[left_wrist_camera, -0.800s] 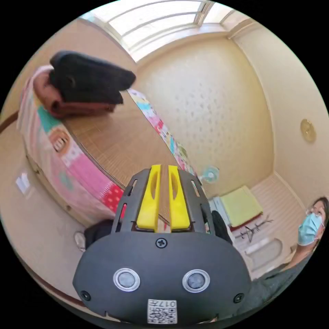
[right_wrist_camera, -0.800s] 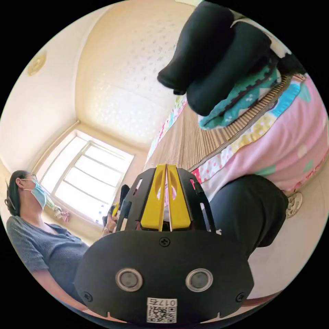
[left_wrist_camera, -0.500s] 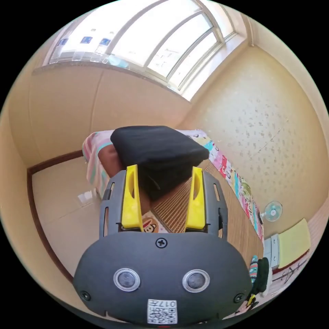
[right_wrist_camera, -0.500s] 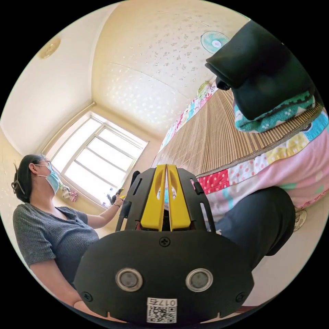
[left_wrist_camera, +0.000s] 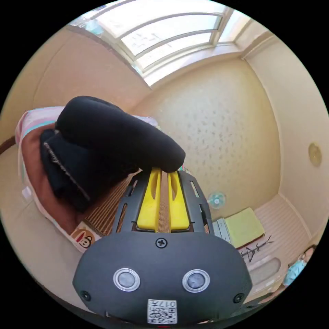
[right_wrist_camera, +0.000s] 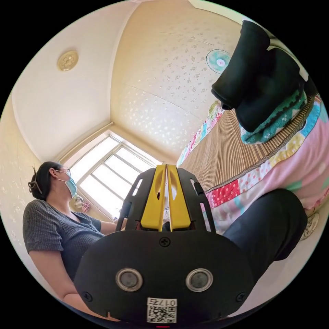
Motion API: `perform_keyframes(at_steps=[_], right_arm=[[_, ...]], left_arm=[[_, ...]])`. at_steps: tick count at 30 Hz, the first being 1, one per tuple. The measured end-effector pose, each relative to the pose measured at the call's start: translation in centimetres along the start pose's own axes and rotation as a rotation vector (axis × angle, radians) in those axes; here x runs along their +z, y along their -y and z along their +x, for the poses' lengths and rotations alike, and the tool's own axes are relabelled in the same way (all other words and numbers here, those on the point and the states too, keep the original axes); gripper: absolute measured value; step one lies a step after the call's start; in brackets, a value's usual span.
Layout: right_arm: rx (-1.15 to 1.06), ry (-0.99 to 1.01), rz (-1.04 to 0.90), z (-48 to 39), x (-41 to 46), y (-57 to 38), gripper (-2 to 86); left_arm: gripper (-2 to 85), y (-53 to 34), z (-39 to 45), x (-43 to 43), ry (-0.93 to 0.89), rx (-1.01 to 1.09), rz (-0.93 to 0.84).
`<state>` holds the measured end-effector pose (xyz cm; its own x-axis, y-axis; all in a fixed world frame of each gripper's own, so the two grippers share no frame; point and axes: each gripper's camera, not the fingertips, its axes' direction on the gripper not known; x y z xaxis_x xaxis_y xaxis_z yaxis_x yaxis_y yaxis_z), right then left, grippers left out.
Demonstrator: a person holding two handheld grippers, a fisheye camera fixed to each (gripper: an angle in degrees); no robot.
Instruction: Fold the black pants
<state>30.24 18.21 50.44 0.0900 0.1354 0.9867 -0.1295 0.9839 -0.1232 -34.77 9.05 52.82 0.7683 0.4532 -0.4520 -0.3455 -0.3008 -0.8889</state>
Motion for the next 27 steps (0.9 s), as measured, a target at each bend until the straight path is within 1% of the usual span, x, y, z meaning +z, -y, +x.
perform_keyframes(at_steps=[1, 3, 5, 7, 9, 11, 13, 17, 20, 22, 23, 25, 26, 27], right_arm=[[-0.007, 0.016, -0.008, -0.1, 0.5, 0.0, 0.2], [-0.013, 0.040, -0.026, -0.3, 1.3, 0.0, 0.2], [-0.023, 0.050, -0.030, -0.7, 1.6, -0.4, 0.2], [-0.030, 0.059, -0.026, -1.1, 1.2, -1.3, 0.3], [-0.023, 0.045, -0.058, -1.1, 0.6, -1.8, 0.3], [-0.024, -0.019, -0.098, -1.3, -0.3, -2.1, 0.4], [-0.019, -0.104, -0.134, -1.5, -1.2, -2.2, 0.4], [0.001, -0.100, -0.166, -1.0, -0.6, -1.8, 0.7], [-0.013, -0.122, -0.266, -1.0, 3.1, -1.2, 1.2], [-0.053, -0.168, -0.428, -1.8, 9.0, -0.9, 2.3], [-0.065, -0.165, -0.477, -2.0, 10.9, -0.8, 2.8], [-0.115, -0.079, -0.684, -3.6, 19.5, -1.2, 6.5], [-0.129, -0.050, -0.732, -4.2, 21.7, -1.5, 7.3], [-0.169, 0.007, -0.825, -5.9, 26.3, -2.2, 9.0]], left_arm=[[0.1, -0.5, 1.4, 1.2, -0.037, 0.046, -0.031], [-0.7, -4.5, 7.0, 5.5, -0.100, 0.213, -0.132], [-0.8, -8.8, 9.5, 8.2, -0.135, 0.255, -0.213], [-0.9, -13.6, 10.4, 10.3, -0.106, 0.265, -0.300], [-1.0, -20.2, 10.6, 12.2, -0.121, 0.328, -0.458], [-1.0, -25.0, 10.5, 12.9, -0.124, 0.353, -0.575], [-1.0, -29.4, 10.6, 12.5, -0.147, 0.380, -0.634], [-1.0, -37.4, 12.6, 10.7, -0.186, 0.478, -0.756], [-1.0, -41.6, 14.8, 9.8, -0.265, 0.522, -0.812], [-1.0, -43.4, 15.6, 9.4, -0.338, 0.500, -0.836], [-1.0, -44.5, 16.0, 9.2, -0.359, 0.494, -0.852], [-1.0, -46.0, 16.7, 8.6, -0.372, 0.508, -0.868], [-1.0, -46.9, 17.0, 8.2, -0.391, 0.513, -0.874], [-1.0, -47.5, 17.2, 7.8, -0.413, 0.507, -0.879]])
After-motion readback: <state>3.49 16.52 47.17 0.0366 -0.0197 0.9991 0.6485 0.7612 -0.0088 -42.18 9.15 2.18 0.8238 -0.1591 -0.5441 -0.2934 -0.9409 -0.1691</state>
